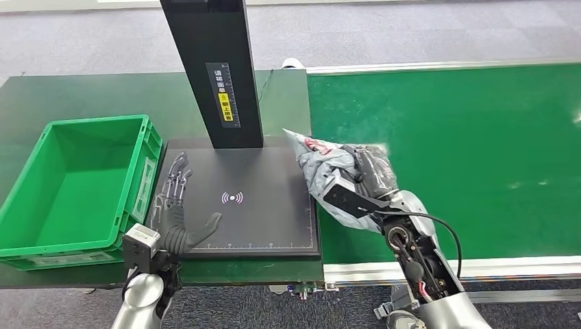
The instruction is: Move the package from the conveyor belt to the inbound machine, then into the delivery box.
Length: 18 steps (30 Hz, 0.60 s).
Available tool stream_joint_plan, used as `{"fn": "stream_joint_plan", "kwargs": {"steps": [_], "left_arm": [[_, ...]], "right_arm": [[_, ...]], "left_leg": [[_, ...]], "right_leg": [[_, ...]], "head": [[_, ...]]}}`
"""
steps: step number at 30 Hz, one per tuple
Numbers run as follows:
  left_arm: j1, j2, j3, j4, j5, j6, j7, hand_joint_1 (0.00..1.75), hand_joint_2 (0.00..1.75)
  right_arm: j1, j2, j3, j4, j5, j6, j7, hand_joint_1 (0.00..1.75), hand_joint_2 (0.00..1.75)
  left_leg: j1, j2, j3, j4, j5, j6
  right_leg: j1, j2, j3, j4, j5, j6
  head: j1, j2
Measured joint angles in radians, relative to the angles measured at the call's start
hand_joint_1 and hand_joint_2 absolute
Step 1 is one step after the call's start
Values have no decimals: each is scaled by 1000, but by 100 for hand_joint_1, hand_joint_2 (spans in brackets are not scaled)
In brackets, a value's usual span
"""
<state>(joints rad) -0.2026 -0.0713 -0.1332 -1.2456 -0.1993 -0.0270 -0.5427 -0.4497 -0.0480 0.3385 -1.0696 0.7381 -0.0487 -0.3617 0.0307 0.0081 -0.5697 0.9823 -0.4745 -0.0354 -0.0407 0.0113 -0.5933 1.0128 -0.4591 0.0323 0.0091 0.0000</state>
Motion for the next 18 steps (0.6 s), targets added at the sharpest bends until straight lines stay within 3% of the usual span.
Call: {"fn": "stream_joint_plan", "kwargs": {"steps": [11, 18], "left_arm": [[-73, -5, -54, 58, 17, -2, 5, 0, 175], [-97, -5, -72, 88, 39, -2, 6, 0, 175]], "right_arm": [[-134, 114, 216, 319, -11, 114, -44, 175, 175], [-151, 161, 315, 410, -35, 70, -146, 175, 175]], "left_leg": [[0, 0, 0, 0, 0, 0], [0, 2, 1, 0, 0, 0]], "right_leg": [[0, 0, 0, 0, 0, 0], [0, 1, 0, 0, 0, 0]], "head": [[0, 0], [0, 0]]}}
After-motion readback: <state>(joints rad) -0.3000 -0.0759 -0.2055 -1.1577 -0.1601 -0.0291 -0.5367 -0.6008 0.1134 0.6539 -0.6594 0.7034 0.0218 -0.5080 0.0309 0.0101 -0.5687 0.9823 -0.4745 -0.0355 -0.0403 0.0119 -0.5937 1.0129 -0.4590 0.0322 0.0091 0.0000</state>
